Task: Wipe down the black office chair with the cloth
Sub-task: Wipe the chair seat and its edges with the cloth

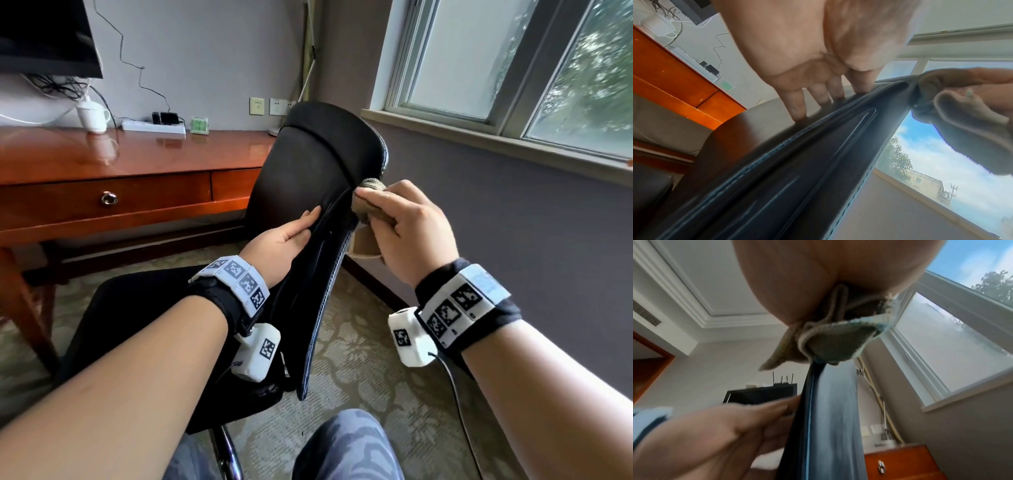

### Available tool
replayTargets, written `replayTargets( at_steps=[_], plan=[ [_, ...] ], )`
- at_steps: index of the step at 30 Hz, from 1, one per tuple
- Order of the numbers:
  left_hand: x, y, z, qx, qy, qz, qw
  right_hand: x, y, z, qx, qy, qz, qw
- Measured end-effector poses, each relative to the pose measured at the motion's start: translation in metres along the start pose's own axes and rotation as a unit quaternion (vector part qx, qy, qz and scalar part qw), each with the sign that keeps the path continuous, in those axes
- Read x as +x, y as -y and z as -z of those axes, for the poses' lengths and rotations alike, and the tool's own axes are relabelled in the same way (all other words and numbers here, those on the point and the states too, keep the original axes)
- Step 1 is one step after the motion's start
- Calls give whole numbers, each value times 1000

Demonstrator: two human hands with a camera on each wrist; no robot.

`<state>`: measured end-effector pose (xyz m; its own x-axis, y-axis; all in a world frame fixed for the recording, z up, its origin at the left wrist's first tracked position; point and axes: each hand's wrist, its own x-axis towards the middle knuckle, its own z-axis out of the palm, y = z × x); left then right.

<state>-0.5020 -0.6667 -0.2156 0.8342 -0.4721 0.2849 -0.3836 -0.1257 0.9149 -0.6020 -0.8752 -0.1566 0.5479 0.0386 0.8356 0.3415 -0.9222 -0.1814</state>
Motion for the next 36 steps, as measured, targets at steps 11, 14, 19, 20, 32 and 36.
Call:
replayTargets(
  at_steps=[11,14,19,20,32,36],
  plan=[
    [-3,-4,0,27,1,-4,1000,-28,6,-5,50,155,-1,987],
    [0,-1,-2,-87,12,26,996,2,9,13,86,58,-45,994],
    [3,-1,1,-62,10,28,998,3,10,1,51,42,-65,996],
    [5,2,2,-27,4,22,999,-3,9,-3,53,44,-66,995],
    [9,13,8,-86,36,29,995,63,4,26,112,46,-165,979],
    [8,10,7,-73,35,35,996,45,6,21,56,51,-120,990]
  ],
)
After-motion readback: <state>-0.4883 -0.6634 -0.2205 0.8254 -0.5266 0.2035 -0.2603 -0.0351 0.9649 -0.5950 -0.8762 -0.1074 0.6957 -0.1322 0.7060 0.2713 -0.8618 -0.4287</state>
